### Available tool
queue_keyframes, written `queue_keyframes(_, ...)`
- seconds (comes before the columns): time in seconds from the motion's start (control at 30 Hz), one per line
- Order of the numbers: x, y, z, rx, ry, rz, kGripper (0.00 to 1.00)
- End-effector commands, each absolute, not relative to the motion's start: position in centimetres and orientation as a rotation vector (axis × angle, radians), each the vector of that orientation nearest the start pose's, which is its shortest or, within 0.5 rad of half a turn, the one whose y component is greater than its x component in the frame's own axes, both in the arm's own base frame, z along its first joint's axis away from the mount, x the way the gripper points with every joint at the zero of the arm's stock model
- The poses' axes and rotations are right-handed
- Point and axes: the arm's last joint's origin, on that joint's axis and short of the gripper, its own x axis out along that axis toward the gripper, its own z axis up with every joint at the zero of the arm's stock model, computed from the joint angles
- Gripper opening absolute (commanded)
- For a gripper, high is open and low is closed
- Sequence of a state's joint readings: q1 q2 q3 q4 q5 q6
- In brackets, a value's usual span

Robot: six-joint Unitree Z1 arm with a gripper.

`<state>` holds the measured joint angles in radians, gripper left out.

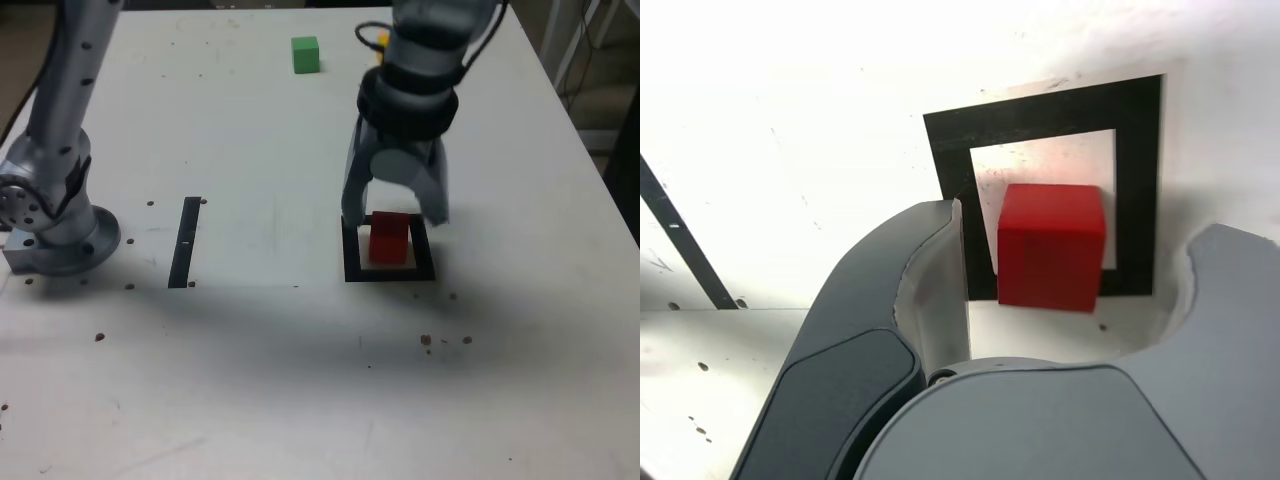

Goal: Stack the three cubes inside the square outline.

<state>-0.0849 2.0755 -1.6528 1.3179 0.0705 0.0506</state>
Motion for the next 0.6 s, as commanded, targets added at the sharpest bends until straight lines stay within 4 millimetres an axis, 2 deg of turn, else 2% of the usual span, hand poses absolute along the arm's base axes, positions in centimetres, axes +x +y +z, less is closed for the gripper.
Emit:
queue_keyframes(0.0, 36.7, -2.3, 26.5, 0.181, 1.712, -0.058, 1.00)
queue_keyframes(0.2, 35.8, 0.1, 28.1, 0.207, 1.694, -0.081, 1.00)
queue_keyframes(0.57, 32.9, 7.0, 31.5, 0.236, 1.672, 0.025, 1.00)
